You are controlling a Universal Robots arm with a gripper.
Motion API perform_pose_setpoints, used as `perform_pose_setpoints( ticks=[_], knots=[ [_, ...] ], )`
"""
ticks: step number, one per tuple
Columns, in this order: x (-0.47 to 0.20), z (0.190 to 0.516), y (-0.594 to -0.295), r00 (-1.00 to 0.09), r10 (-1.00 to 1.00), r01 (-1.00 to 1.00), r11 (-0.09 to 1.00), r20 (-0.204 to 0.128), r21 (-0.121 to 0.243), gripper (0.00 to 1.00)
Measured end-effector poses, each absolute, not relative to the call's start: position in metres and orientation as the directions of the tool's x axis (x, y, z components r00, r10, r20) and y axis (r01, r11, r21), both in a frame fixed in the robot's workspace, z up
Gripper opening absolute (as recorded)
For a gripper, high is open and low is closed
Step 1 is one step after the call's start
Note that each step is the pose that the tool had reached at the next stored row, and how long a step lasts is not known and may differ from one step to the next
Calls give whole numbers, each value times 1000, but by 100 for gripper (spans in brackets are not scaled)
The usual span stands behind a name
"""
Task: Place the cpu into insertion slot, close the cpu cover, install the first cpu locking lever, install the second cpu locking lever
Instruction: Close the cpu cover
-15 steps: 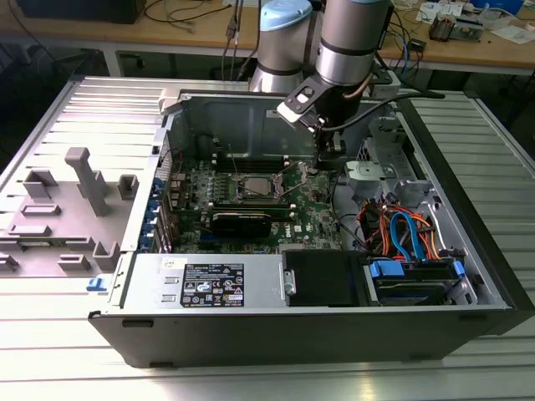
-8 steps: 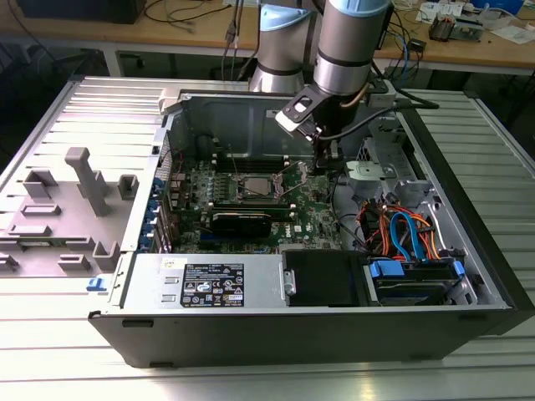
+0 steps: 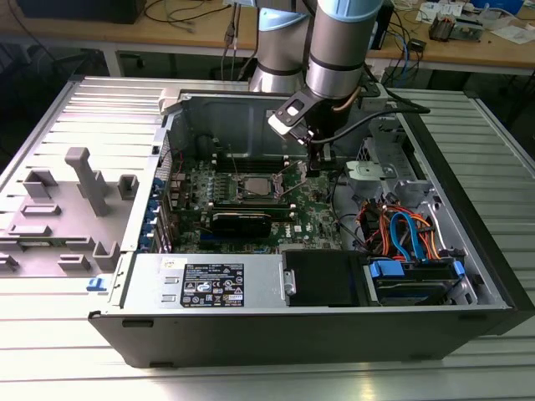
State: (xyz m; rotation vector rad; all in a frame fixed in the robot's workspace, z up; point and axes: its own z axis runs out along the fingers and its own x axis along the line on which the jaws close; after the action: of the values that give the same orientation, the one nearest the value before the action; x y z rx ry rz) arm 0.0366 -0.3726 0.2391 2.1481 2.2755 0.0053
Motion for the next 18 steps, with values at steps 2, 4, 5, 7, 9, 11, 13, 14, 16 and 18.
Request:
perform_pose_setpoints(
  ticks=[2, 4, 5, 7, 9, 11, 13, 14, 16, 18],
  knots=[
    [37, 239, -373, -58, 998, 998, 58, -7, 11, 11],
    [36, 239, -372, -57, 998, 998, 57, -7, 14, 11],
    [35, 239, -372, -57, 998, 998, 57, -7, 16, 11],
    [35, 239, -372, -57, 998, 998, 58, -7, 20, 11],
    [35, 239, -372, -58, 998, 998, 58, -7, 20, 11],
    [35, 239, -372, -57, 998, 998, 58, -7, 20, 11],
    [35, 239, -372, -57, 998, 998, 58, -7, 20, 11],
    [35, 239, -372, -57, 998, 998, 58, -7, 20, 11],
    [35, 239, -372, -57, 998, 998, 58, -7, 20, 11],
    [35, 239, -372, -57, 998, 998, 58, -7, 21, 11]
  ],
)
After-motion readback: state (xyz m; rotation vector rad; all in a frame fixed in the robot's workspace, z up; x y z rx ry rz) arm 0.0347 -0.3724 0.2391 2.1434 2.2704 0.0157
